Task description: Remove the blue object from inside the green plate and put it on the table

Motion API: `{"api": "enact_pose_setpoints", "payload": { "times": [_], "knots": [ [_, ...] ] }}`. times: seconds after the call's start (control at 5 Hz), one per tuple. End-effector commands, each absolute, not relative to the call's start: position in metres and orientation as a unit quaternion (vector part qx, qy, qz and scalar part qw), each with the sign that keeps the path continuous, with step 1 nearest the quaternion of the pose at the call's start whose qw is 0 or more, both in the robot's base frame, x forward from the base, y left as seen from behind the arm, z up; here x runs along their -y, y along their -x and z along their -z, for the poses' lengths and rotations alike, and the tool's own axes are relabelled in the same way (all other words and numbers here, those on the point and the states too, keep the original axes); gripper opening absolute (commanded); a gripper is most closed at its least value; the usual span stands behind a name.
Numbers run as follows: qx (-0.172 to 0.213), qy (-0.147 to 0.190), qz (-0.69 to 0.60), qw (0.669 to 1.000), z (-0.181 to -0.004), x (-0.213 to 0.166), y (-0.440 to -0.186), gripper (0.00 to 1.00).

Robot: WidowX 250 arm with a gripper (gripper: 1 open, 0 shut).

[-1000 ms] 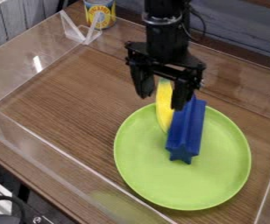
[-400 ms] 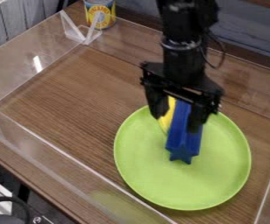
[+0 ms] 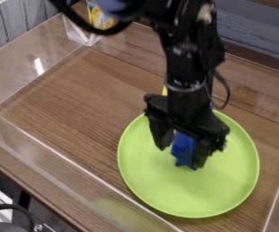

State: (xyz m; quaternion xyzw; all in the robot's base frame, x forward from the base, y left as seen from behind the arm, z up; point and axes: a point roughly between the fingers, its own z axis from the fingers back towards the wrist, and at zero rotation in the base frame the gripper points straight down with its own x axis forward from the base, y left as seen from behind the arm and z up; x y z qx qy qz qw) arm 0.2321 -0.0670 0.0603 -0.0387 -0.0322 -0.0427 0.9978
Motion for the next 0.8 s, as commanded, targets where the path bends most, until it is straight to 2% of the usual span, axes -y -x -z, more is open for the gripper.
{"api": "enact_pose_setpoints", "payload": {
  "times": [0.0,0.2,0.6],
  "knots": [
    [0.054,0.037,-0.003,0.998,-0.074,0.071,-0.236,1.0],
    [0.06,0.035,-0.047,0.996,-0.08,0.073,-0.236,1.0],
    [0.068,0.037,-0.05,0.996,-0.075,0.104,-0.253,1.0]
  ]
}}
